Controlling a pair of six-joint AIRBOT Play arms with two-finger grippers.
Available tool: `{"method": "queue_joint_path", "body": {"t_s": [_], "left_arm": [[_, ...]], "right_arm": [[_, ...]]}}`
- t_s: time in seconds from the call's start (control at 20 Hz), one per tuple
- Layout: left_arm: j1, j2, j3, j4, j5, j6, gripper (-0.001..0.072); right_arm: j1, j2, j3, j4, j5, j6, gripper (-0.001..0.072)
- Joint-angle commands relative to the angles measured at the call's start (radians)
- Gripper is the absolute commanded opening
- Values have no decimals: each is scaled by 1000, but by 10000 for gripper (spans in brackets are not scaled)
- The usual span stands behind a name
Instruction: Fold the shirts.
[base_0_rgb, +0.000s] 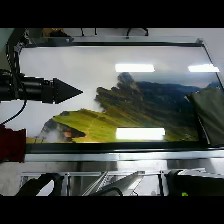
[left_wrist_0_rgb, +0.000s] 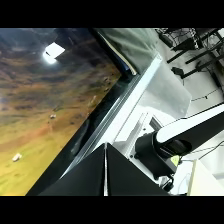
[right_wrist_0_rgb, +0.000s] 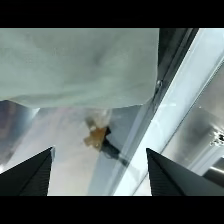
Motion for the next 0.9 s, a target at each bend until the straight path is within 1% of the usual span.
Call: {"method": "queue_joint_path", "body": {"t_s": [0.0, 0.05, 0.15, 0.2, 0.3, 0.4, 0.5, 0.6, 0.7, 0.75, 0.85], "left_arm": [[-1, 0, 0, 0, 43, 0, 11], [-1, 0, 0, 0, 51, 0, 12], [-1, 0, -1, 2, 53, 3, 12], [-1, 0, -2, 2, 53, 15, 12], [-7, 23, -39, 4, 84, 17, 10], [-45, 99, -150, 39, 134, 3, 10], [-119, 200, -306, 63, 151, -36, 10], [-219, 322, -497, 64, 197, -83, 10], [-325, 438, -672, 64, 296, -120, 10], [-380, 494, -755, 64, 360, -164, 10], [-467, 571, -872, 63, 454, -225, 10]], "right_arm": [[35, 1, -3, 244, -108, -29, 164], [72, 2, -3, 347, -151, -71, 32], [201, 2, -4, 456, -195, -164, 32], [290, 8, -6, 457, -207, -187, 31], [514, 45, -50, 455, -281, -230, 31], [768, 109, -150, 450, -348, -309, 31], [1037, 197, -304, 377, -372, -367, 31], [1295, 321, -504, 246, -420, -358, 31], [1487, 449, -694, 133, -563, -280, 31], [1543, 497, -759, 106, -618, -241, 31], [1585, 535, -814, 125, -648, -233, 31]]}}
